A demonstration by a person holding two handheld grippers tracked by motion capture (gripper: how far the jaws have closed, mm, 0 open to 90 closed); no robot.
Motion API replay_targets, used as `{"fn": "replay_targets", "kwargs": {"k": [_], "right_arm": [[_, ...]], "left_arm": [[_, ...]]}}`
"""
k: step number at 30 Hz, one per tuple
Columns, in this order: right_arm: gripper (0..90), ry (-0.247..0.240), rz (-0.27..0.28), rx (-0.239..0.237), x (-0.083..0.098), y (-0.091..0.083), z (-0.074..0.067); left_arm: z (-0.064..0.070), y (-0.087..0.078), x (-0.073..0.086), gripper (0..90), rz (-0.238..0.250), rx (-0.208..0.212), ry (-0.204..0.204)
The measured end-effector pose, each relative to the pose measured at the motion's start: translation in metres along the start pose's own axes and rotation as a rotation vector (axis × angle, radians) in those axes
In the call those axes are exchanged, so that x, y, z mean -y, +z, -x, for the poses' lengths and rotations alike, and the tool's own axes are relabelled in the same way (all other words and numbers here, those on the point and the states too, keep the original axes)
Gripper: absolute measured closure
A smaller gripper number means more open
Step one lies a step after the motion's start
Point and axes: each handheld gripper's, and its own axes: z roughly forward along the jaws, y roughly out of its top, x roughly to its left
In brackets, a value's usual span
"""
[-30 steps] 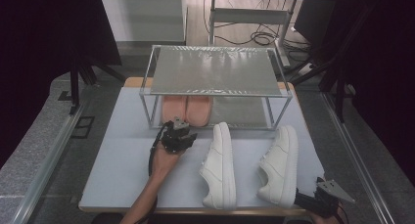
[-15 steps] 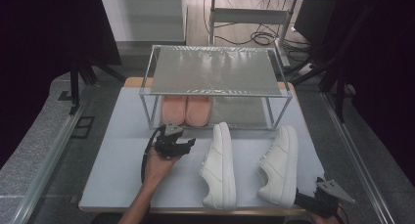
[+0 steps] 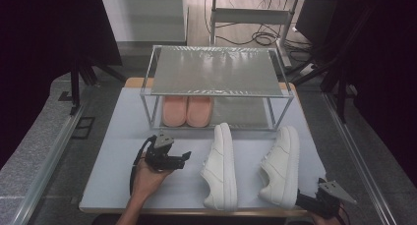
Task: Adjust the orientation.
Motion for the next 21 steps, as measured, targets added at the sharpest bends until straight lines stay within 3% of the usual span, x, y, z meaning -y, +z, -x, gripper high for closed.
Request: {"fn": "replay_targets", "kwargs": {"k": [4, 14, 17, 21], "right_arm": [[0.0, 0.001, 0.0, 0.0, 0.0, 0.0, 0.0], [0.0, 0.001, 0.0, 0.002, 0.0, 0.0, 0.0], [0.0, 0.001, -0.004, 0.002, 0.0, 0.0, 0.0], [0.0, 0.001, -0.006, 0.003, -0.001, 0.0, 0.0]], "left_arm": [[0.0, -0.007, 0.01, 13.7, -0.01, 0.004, -0.005], [-0.004, -0.023, 0.045, 12.8, -0.038, -0.001, -0.036], [-0.003, -0.023, 0.055, 12.8, -0.065, -0.045, -0.014], [-0.005, -0.022, 0.065, 12.8, -0.099, -0.066, -0.015]]}}
